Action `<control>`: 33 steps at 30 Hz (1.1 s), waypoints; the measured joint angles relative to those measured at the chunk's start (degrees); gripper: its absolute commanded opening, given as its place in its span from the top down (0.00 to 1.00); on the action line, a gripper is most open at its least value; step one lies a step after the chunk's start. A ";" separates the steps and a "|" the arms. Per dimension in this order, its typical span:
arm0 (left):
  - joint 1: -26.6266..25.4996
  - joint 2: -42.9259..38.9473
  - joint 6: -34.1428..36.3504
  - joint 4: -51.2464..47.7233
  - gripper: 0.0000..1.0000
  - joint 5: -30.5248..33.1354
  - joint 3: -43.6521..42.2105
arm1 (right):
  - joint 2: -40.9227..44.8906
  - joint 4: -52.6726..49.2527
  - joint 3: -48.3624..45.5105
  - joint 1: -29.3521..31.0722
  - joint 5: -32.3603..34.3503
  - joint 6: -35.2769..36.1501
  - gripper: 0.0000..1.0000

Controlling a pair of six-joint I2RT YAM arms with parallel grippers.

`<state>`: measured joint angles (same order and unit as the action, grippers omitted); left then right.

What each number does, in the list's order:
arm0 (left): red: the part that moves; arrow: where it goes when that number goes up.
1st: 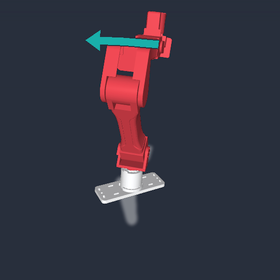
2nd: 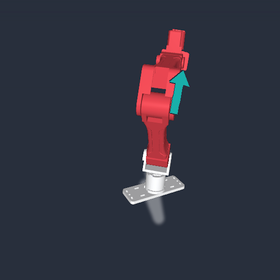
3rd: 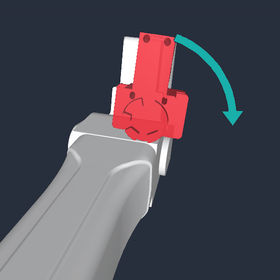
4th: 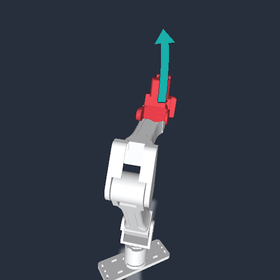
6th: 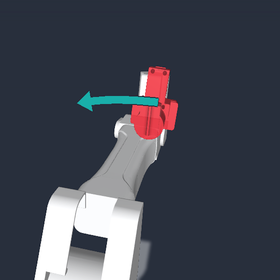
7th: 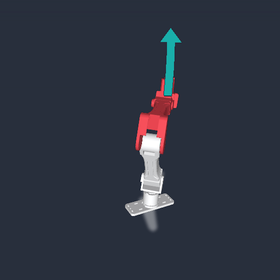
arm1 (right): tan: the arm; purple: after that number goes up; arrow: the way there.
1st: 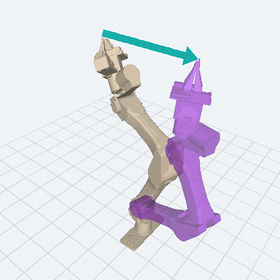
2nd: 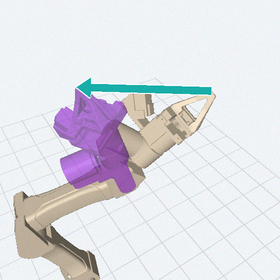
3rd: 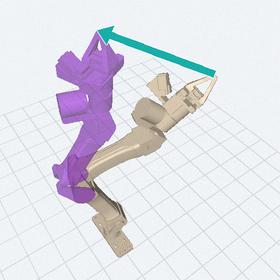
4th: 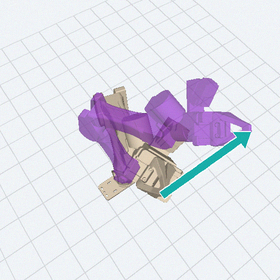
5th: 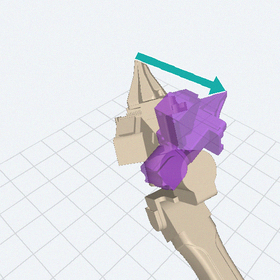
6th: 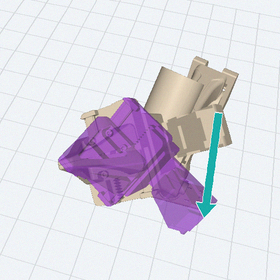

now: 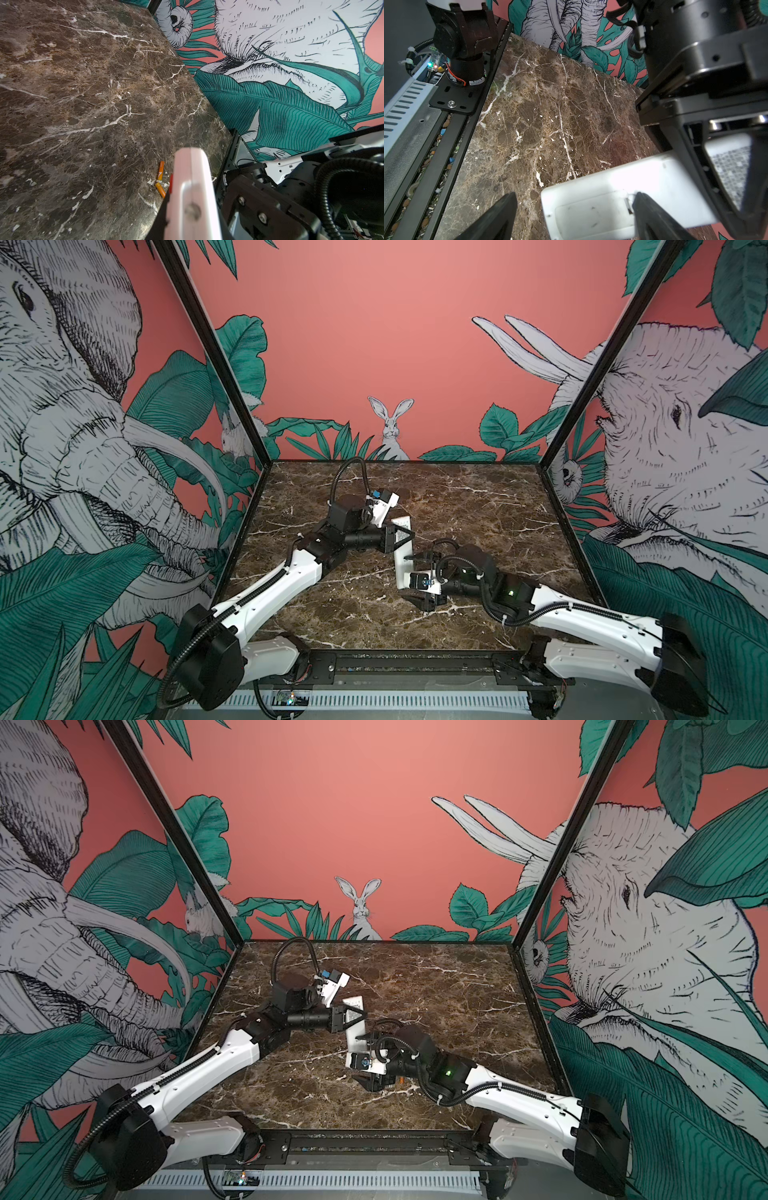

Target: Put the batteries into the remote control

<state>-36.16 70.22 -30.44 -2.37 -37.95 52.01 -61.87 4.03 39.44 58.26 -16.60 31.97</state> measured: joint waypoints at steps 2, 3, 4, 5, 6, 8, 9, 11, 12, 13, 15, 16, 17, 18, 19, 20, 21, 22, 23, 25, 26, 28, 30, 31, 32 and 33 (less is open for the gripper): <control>0.00 0.00 0.00 0.07 1.00 0.00 0.00 | 0.00 0.00 0.00 0.04 0.15 0.13 0.10; 0.00 0.04 0.00 0.09 1.00 -0.02 0.00 | 0.00 0.00 0.00 0.11 0.28 0.24 0.10; 0.00 0.07 0.00 0.13 1.00 0.00 0.00 | 0.00 0.00 0.00 0.13 0.35 0.28 0.10; 0.00 0.09 0.00 0.13 1.00 -0.02 0.00 | 0.00 0.00 0.00 0.20 0.42 0.42 0.10; 0.00 0.11 0.00 0.13 1.00 -0.02 0.00 | 0.00 0.00 0.00 0.24 0.52 0.46 0.10; 0.00 0.15 0.02 0.15 1.00 -0.07 0.00 | 0.07 0.00 0.00 0.31 0.57 0.57 0.10; 0.00 0.17 0.00 0.17 1.00 -0.17 0.00 | 0.13 0.00 0.00 0.33 0.57 0.59 0.10; -0.02 0.20 0.02 0.17 1.00 -0.44 0.00 | 0.35 0.00 0.00 0.35 0.55 0.57 0.10; -0.02 0.20 0.00 0.20 1.00 -0.61 0.00 | 0.44 0.00 0.00 0.37 0.57 0.57 0.10; -0.02 0.20 0.00 0.17 1.00 -0.70 0.00 | 0.55 0.02 0.00 0.37 0.57 0.57 0.10; -0.02 0.22 0.00 0.17 1.00 -0.79 0.00 | 0.59 0.02 0.00 0.37 0.61 0.59 0.10; -0.02 0.22 0.02 0.17 1.00 -0.79 0.00 | 0.59 0.02 0.00 0.37 0.74 0.61 0.10; -0.02 0.22 0.02 0.17 1.00 -0.79 0.00 | 0.57 0.02 0.00 0.37 0.81 0.61 0.10; -0.02 0.22 0.02 0.17 1.00 -0.76 0.00 | 0.52 0.02 0.00 0.37 0.92 0.63 0.10; -0.02 0.24 0.02 0.15 1.00 -0.74 0.00 | 0.48 0.02 0.00 0.37 0.98 0.63 0.10; 0.00 0.26 0.02 0.15 1.00 -0.74 0.00 | 0.44 0.02 0.00 0.37 1.01 0.63 0.10; 0.00 0.28 0.04 0.13 1.00 -0.68 0.00 | 0.35 0.04 0.00 0.37 1.07 0.63 0.10; 0.00 0.28 0.04 0.13 1.00 -0.59 0.00 | 0.26 0.07 0.00 0.37 1.14 0.63 0.10; 0.00 0.28 0.04 0.13 1.00 -0.50 0.00 | 0.09 0.11 0.00 0.37 1.14 0.63 0.10; 0.00 0.28 0.17 0.15 1.00 -0.33 0.00 | -0.37 0.13 0.00 0.37 1.18 0.66 0.10; 0.07 0.31 0.24 0.07 1.00 -0.20 0.00 | -0.59 0.28 0.00 0.37 1.18 0.66 0.10; 0.24 0.39 0.31 -0.04 1.00 0.02 0.00 | -1.14 0.81 0.00 0.37 1.27 0.66 0.10; 0.37 0.39 0.46 -0.22 1.00 0.37 0.00 | -1.68 1.36 0.00 0.37 1.40 0.66 0.10; 0.39 0.39 0.52 -0.35 1.00 0.59 0.00 | -1.92 1.57 0.00 0.37 1.42 0.66 0.10; 0.42 0.39 0.57 -0.48 1.00 0.74 0.00 | -2.08 1.70 0.00 0.37 1.44 0.63 0.10; 0.44 0.39 0.63 -0.61 1.00 0.90 -0.02 | -2.19 1.75 0.00 0.37 1.44 0.63 0.10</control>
<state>-35.73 70.61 -29.80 -2.98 -37.06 51.99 -64.05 5.78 39.44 58.63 -15.16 32.60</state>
